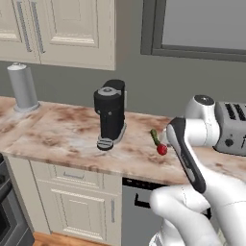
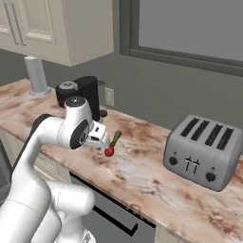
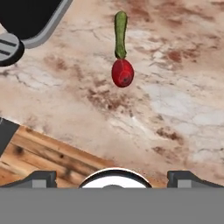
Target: Place the liquor on the top shelf of the fridge to keep it out of children's reach, and place the mango and squash on lower shelves for easy access.
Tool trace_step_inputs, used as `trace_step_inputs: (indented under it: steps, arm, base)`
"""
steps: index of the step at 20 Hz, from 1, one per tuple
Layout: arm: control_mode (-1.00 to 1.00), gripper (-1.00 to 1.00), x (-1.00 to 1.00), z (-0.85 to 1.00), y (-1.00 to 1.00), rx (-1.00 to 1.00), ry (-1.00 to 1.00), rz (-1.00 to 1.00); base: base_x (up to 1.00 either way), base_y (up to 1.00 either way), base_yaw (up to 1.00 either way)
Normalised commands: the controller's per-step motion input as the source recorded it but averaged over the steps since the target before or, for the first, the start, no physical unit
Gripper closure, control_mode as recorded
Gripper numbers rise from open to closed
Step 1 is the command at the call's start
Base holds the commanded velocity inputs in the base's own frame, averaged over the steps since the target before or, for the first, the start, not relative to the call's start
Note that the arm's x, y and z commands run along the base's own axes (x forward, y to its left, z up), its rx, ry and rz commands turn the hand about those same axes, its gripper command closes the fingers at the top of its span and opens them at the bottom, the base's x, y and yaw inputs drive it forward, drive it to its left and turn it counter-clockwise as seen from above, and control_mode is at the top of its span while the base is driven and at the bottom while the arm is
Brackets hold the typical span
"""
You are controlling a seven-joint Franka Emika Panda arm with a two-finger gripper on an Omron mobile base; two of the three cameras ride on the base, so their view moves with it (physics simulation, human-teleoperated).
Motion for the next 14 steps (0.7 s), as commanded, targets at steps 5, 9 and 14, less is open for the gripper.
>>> trace_step_inputs:
  steps: [5, 9, 14]
  arm:
    - [-1.0, -1.0, 0.6, -0.36, -0.07, 0.0, 0.0, 0.0]
    - [-1.0, -1.0, 0.54, -0.48, -0.11, 0.0, 0.0, 0.0]
    - [-1.0, -1.0, 0.45, -0.44, -0.13, 0.0, 0.01, 0.0]
  base:
    - [0.0, 0.0, 0.0]
    - [0.0, 0.0, 0.0]
    - [0.0, 0.0, 0.0]
